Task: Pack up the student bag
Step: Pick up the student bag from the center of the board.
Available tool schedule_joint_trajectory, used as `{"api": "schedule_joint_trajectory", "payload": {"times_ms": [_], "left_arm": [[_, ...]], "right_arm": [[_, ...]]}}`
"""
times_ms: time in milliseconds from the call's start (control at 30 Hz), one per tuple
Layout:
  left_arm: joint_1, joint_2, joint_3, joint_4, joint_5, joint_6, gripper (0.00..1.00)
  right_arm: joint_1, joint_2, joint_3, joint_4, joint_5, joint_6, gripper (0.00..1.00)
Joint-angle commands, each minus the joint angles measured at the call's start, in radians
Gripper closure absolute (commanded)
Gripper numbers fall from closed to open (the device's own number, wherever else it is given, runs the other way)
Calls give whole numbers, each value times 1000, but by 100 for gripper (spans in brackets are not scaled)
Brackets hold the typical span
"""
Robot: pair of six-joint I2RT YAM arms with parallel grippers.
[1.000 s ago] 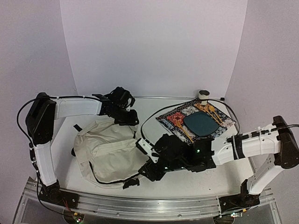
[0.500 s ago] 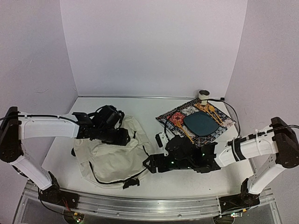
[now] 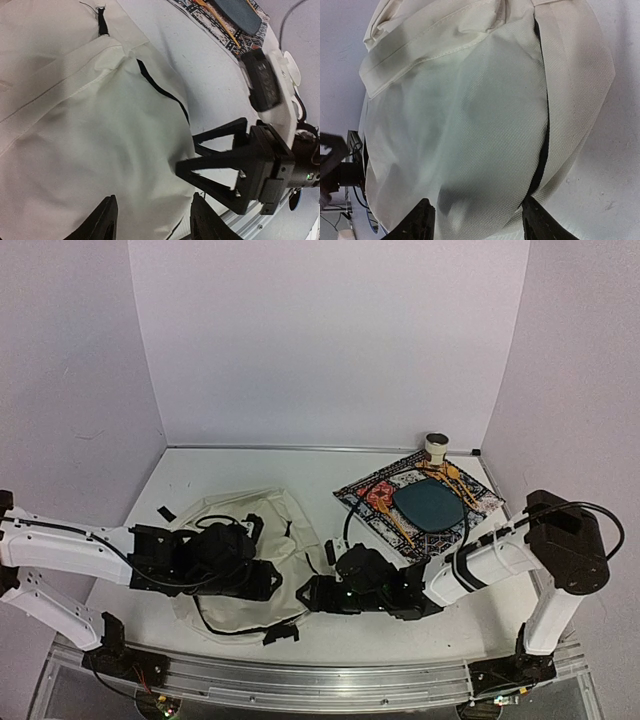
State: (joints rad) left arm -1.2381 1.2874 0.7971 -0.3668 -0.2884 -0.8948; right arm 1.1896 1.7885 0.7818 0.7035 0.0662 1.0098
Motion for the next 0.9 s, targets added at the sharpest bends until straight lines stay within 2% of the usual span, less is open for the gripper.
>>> {"api": "schedule_joint_trajectory", "payload": {"times_ms": [0, 267, 367, 600, 867], "left_arm": [[-79, 4, 16, -7, -84, -90, 50], [-174, 99, 29, -10, -148, -195, 51], [-184, 136, 46, -8, -160, -206, 52], [-192, 199, 77, 0, -161, -221, 53], [-172, 207, -10, -10, -202, -259, 54]], "right_arm": [[-7, 30, 78, 69, -7, 6, 50], [-47, 84, 186, 77, -36, -82, 87], [-66, 111, 230, 77, -53, -120, 94], [-94, 159, 297, 77, -96, -207, 98], [-105, 131, 263, 77, -120, -246, 100]]}}
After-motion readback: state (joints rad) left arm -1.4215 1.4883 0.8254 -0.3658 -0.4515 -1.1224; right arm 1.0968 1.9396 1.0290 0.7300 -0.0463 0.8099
